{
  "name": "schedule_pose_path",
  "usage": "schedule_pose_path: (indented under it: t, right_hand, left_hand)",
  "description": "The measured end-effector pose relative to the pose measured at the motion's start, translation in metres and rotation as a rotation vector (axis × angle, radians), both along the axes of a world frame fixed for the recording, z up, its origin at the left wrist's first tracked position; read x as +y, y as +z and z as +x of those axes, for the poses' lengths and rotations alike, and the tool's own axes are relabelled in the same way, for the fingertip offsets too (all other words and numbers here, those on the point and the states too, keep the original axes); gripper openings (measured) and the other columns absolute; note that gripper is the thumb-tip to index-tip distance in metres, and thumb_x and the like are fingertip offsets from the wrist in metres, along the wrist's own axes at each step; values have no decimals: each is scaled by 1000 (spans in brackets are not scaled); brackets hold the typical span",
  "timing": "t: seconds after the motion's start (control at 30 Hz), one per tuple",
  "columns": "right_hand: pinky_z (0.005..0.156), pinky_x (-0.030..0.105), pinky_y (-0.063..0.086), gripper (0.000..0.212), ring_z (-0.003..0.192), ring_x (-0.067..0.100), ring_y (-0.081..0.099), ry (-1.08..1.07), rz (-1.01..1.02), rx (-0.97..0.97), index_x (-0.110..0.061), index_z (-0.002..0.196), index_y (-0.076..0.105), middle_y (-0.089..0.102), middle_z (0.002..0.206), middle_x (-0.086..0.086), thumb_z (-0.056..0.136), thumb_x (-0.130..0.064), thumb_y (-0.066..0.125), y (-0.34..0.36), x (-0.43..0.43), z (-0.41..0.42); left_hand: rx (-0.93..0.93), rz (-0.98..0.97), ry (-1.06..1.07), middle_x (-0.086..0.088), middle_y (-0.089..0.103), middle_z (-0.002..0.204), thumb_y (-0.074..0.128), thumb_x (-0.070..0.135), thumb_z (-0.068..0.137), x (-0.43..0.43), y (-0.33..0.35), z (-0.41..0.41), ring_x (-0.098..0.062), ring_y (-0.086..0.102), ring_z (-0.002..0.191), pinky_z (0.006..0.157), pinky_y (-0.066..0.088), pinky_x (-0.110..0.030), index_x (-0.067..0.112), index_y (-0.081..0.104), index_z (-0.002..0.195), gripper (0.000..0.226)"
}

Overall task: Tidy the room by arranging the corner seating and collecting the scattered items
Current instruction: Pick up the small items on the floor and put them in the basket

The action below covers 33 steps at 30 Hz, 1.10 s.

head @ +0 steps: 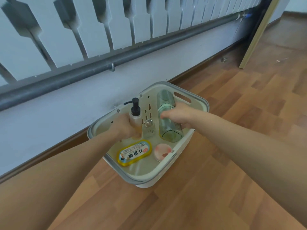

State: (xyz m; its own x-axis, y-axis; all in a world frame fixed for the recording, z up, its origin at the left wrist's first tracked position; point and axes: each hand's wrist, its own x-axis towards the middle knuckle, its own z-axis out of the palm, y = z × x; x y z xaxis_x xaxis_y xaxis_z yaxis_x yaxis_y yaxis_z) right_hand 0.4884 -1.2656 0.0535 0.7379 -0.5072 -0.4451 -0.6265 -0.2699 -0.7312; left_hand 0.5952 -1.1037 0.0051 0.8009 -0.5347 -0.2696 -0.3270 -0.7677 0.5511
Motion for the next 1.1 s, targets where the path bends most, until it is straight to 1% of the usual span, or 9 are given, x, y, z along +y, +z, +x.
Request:
schedule_pose_path:
  t: [0.2, 0.3, 0.4, 0.5, 0.73, 0.87, 0.97, 1.03, 1.1]
  right_hand:
    - [81, 40, 51, 58, 109, 36, 59, 5, -64, 152, -2, 129, 44, 55, 119, 17, 83, -26, 71, -14, 2, 10]
    - [82, 35, 50, 56, 111, 34, 57, 28, -131, 200, -1, 131, 43, 49, 112, 15, 88, -27, 68, -20, 3, 12]
    - [89, 35, 50, 60, 115, 33, 55, 47, -198, 235, 0, 134, 41, 51, 124, 16, 89, -29, 67, -28, 2, 15]
    - [94, 39, 50, 73, 120, 35, 51, 34, -208, 251, -1, 142, 33, 47, 136, 18, 86, -29, 70, -38, 0, 21]
    - [104, 39, 46, 75, 129, 33, 47, 110, -258, 315, 1, 147, 26, 40, 145, 18, 90, -31, 65, -57, -7, 28]
    - [111, 38, 38, 81, 137, 32, 38, 160, -251, 358, 0, 151, 16, 26, 154, 18, 93, -34, 61, -61, -8, 29]
    - [110, 43, 39, 91, 136, 36, 39, 141, -232, 372, 2, 151, 11, 26, 153, 22, 88, -33, 67, -68, -7, 32]
    - [108, 44, 41, 108, 135, 38, 39, 122, -258, 411, 3, 150, -3, 24, 153, 22, 84, -38, 72, -70, -5, 32]
    - [107, 45, 42, 118, 135, 38, 37, 109, -289, 438, 2, 149, -10, 23, 152, 21, 80, -42, 75, -72, -2, 32]
  left_hand:
    - [-27, 170, -60, -1, 62, 97, 89, 22, 58, -11, -20, -2, -22, 59, 92, 75, 48, -30, 15, 58, 105, 57]
    - [-18, 219, -81, -4, 59, 105, 88, 25, 60, -16, -27, -3, -25, 58, 102, 80, 47, -31, 13, 55, 113, 63]
    - [-19, 257, -106, -5, 60, 108, 87, 27, 62, -20, -34, -3, -23, 56, 94, 75, 45, -29, 12, 55, 112, 61]
    - [-18, 265, -113, -5, 60, 107, 87, 25, 63, -22, -42, -2, -21, 52, 90, 73, 42, -28, 12, 55, 111, 59]
    - [-35, 261, -133, 0, 62, 100, 87, 25, 60, -25, -49, 1, -19, 56, 88, 71, 42, -27, 16, 56, 102, 53]
    - [-53, 318, -179, 1, 63, 90, 83, 30, 61, -25, -48, 2, -18, 59, 83, 68, 45, -26, 20, 59, 91, 40]
    - [-66, 345, -186, -1, 65, 93, 80, 32, 67, -24, -48, 1, -20, 61, 87, 74, 50, -28, 17, 64, 93, 34]
    - [-62, 343, -170, -4, 67, 99, 79, 31, 69, -23, -48, 0, -22, 63, 91, 80, 52, -30, 13, 65, 99, 37]
    - [-27, 324, -132, -7, 65, 107, 81, 27, 71, -20, -46, 0, -25, 61, 100, 88, 51, -32, 10, 63, 107, 43]
